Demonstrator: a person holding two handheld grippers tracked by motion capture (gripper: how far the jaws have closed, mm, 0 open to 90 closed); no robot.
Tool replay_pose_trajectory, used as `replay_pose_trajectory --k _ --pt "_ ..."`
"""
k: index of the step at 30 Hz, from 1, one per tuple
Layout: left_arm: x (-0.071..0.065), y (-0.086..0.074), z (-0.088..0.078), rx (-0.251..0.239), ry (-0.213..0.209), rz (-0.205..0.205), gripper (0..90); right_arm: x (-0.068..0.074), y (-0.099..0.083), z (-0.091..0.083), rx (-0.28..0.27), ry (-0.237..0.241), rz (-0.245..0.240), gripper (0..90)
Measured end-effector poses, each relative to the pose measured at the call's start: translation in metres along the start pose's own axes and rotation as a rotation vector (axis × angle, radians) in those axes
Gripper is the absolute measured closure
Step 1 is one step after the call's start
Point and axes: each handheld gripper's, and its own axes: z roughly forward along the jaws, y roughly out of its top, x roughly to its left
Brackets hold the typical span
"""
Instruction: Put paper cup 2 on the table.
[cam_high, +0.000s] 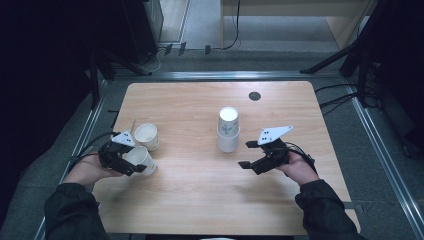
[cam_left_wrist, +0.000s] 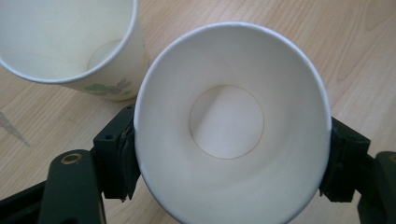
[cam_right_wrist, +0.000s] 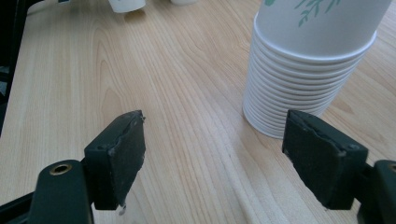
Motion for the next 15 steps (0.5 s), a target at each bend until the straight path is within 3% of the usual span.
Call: replay_pose_trajectory --k 9,15 --pt "0.0008 -0.0007 0.0073 0.060 0.044 0.008 22.8 -0.0001 0.0001 -0.0008 -0.003 -0.003 0.003 21.8" --pt "0.0036 0.0001 0.0098 0.064 0.054 -0.019 20.8 -0.0003 -0.0002 -0.0024 -0.011 -0.008 0.005 21.8"
